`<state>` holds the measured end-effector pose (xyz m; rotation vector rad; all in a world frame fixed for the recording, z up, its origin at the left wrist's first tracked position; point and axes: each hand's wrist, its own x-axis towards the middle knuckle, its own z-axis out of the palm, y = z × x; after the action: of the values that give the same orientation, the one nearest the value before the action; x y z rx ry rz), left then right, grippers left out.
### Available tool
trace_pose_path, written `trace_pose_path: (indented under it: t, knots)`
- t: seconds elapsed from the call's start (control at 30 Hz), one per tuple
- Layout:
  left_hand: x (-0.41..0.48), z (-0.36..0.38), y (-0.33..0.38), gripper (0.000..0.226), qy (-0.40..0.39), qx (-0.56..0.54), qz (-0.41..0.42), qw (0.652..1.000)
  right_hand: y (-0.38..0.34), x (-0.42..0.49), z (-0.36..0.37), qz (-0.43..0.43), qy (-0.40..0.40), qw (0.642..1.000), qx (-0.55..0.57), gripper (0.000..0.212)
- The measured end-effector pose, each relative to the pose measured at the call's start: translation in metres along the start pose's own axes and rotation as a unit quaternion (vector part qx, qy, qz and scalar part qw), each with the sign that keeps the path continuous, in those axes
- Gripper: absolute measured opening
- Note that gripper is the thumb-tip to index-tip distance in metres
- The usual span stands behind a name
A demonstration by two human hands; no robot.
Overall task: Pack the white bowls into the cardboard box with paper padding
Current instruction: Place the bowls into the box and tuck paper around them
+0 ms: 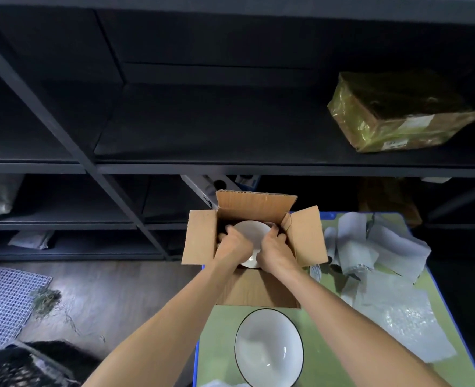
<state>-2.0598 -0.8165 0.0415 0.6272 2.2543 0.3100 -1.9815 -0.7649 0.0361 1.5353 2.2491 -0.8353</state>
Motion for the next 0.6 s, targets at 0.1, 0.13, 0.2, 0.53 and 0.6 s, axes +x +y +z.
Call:
trace_pose_path:
  t: [0.1,0.13,0.2,0.53,0.6]
  knots:
    - [-0.006,-0.003,0.000,0.056,0.023,0.014,-0.010,1.000,0.001,-0.001,0.001,-0.011,0.010,1.000,-0.012,0.082]
    - [-0.003,0.001,0.001,0.058,0.016,0.067,0.006,0.998,0.001,-0.001,0.001,-0.016,0.013,0.999,-0.028,0.083]
    - [-0.002,0.003,-0.002,0.057,0.039,0.093,0.020,0.995,0.000,-0.001,0.001,-0.034,0.007,0.997,-0.076,0.082]
    - [0.008,0.001,-0.012,0.049,0.028,0.154,0.073,0.985,-0.001,0.002,-0.004,-0.037,-0.022,0.993,-0.109,0.076]
    - [0.009,0.000,-0.011,0.051,0.035,0.145,0.074,0.986,0.000,0.000,-0.004,-0.038,-0.021,0.993,-0.112,0.078]
